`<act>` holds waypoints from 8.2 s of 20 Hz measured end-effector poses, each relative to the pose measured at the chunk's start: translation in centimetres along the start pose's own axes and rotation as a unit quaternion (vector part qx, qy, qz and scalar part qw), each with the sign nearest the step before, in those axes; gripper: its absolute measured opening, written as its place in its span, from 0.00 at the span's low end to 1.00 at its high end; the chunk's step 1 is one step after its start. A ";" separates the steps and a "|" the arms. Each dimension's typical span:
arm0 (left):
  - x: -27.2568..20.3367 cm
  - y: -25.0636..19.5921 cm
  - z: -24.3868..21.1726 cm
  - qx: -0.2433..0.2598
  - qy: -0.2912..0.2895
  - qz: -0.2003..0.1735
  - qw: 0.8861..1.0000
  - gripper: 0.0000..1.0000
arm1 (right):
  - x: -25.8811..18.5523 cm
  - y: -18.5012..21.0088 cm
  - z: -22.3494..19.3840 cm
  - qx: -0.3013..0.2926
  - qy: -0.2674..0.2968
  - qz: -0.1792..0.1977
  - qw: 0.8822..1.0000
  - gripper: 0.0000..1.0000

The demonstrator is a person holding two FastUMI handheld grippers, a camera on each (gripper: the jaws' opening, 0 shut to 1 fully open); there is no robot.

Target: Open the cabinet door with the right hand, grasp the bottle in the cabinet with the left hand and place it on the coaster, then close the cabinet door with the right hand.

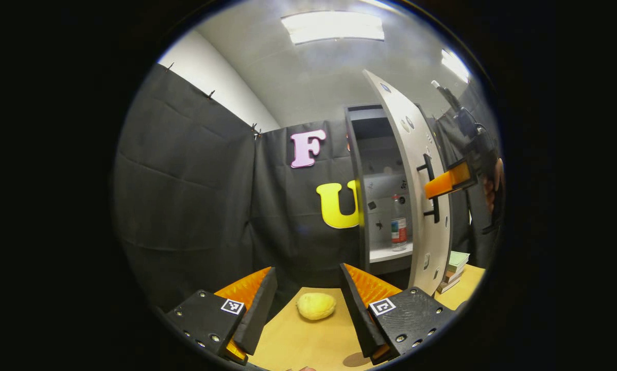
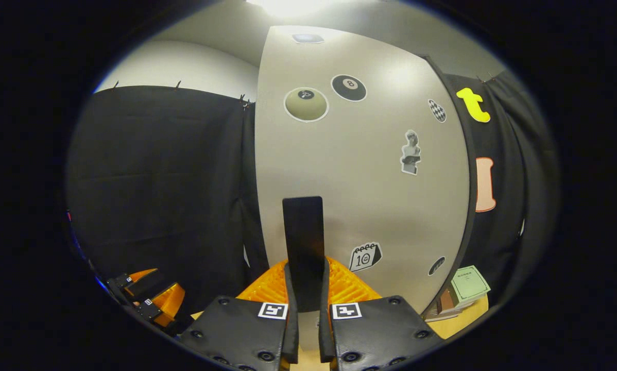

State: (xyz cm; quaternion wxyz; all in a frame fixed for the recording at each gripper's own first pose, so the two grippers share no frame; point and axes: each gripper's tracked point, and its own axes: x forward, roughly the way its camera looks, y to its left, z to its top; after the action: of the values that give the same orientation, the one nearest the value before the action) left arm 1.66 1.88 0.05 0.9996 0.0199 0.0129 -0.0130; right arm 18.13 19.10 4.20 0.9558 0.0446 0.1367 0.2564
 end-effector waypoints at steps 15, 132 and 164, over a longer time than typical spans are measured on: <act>0.0 -13.5 2.2 -0.020 -0.010 -0.076 0.997 0.70 | -4.8 -3.5 0.1 -0.010 0.006 0.007 1.000 0.17; 8.2 -12.5 -12.0 -0.074 0.085 -0.097 0.989 0.64 | -14.6 -21.2 -9.6 0.066 -0.001 -0.273 0.960 0.98; 2.9 -13.3 -29.6 -0.045 0.156 -0.032 0.986 0.65 | -13.5 -22.2 -14.6 0.060 0.053 -0.255 0.964 0.98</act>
State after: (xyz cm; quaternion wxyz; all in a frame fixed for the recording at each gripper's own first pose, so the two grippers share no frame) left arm 3.41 -10.27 -30.13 0.9843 -0.0241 0.1702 -0.0414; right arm 13.42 -6.64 -10.07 0.9765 0.0515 0.2090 -0.0026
